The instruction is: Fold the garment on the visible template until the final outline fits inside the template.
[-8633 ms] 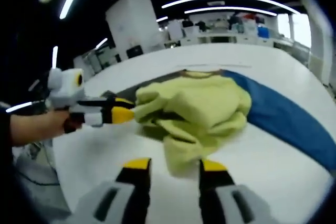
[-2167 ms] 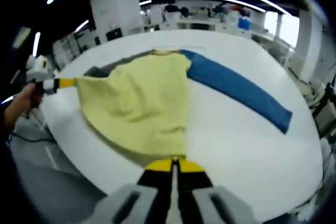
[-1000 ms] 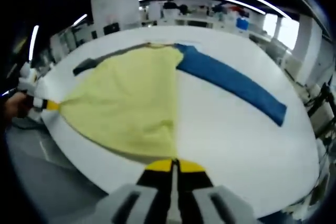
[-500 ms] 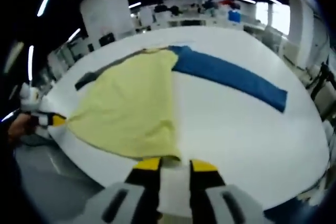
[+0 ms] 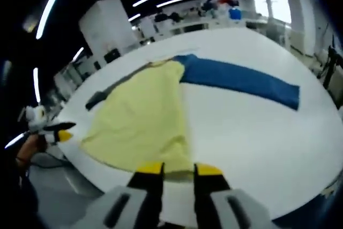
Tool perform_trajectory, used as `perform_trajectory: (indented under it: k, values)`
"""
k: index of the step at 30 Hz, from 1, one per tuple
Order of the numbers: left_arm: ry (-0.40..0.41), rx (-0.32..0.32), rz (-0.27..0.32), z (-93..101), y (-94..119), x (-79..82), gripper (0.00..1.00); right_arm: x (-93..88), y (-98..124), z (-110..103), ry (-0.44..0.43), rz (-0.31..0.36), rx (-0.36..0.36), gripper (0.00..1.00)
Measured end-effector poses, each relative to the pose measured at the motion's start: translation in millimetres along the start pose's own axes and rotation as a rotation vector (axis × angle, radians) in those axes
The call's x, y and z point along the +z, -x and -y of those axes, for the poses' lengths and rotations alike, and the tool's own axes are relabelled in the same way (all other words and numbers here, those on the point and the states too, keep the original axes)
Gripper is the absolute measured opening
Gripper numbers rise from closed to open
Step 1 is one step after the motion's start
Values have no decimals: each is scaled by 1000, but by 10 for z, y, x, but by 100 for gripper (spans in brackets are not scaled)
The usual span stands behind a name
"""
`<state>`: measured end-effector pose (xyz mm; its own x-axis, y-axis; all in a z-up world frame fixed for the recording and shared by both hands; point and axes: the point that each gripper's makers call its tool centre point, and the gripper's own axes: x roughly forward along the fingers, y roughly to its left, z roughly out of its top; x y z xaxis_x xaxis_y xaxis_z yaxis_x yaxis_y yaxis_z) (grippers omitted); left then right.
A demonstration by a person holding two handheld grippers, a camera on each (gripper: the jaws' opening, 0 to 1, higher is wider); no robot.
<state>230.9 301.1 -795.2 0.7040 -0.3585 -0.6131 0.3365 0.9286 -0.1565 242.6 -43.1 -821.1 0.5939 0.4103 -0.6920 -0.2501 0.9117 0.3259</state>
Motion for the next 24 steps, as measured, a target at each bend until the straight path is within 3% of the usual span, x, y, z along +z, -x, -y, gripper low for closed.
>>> perform_trajectory:
  k: [6, 17, 20, 24]
  values:
    - [-20, -26, 30, 30, 24, 77, 69, -21, -85, 55, -5, -38, -46, 12]
    - [-23, -26, 28, -20, 47, 74, 66, -82, -105, -20, -13, -70, -78, 0]
    - [-23, -27, 35, -20, 60, 90, 66, -39, -100, -33, 53, -74, -73, 0]
    - [-8, -31, 42, -60, 69, 88, 65, 76, -54, -179, 215, -75, -68, 0]
